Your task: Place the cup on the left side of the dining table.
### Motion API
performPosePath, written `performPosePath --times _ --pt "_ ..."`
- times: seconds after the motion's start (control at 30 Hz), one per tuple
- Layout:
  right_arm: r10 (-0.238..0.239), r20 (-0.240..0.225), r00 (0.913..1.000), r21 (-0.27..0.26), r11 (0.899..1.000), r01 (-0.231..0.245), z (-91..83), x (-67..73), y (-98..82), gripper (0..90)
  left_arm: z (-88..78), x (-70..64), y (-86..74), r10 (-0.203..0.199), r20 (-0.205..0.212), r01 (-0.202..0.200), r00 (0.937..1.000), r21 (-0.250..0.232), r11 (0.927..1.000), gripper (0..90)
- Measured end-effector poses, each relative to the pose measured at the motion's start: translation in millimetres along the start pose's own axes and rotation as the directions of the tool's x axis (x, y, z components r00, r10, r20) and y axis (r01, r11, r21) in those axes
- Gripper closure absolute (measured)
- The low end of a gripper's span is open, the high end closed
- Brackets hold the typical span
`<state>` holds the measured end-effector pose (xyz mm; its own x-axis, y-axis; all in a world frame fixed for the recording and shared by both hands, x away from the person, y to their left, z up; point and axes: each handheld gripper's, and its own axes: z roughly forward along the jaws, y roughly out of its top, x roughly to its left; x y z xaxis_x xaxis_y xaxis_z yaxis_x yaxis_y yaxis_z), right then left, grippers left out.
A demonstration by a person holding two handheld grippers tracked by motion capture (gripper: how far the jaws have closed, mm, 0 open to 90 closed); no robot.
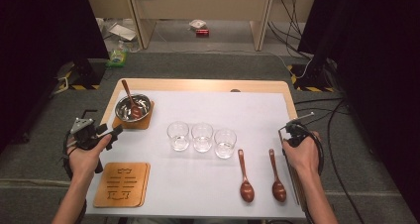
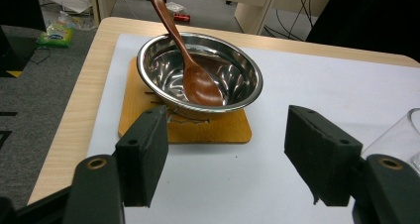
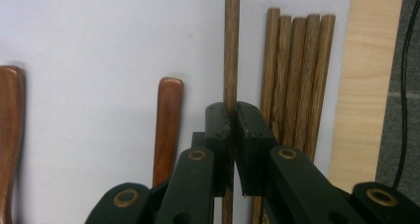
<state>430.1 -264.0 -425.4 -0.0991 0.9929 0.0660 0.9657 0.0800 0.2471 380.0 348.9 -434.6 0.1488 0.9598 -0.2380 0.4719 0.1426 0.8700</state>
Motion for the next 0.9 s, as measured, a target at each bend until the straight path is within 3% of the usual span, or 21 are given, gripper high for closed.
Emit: performPosePath --times 0.5,0.83,0.9 --pt "-0.015 0.002 0.9999 -0.105 0.994 0.015 -16.9 6.5 12.4 85.3 -0.3 0.5 0.3 -0.002 0.001 0.002 1.0 0.001 1.0 33.0" --pt "-0.024 0.003 0.9997 -0.219 0.975 0.024 -36.3 14.1 23.2 85.2 -1.1 1.1 0.7 -0.005 0.0 0.005 1.0 -0.003 1.0 33.0" --pt "-0.04 0.004 0.9992 -0.25 0.967 0.039 -39.1 14.8 25.2 85.2 -1.2 1.4 0.8 -0.006 0.0 0.006 1.0 -0.004 1.0 33.0"
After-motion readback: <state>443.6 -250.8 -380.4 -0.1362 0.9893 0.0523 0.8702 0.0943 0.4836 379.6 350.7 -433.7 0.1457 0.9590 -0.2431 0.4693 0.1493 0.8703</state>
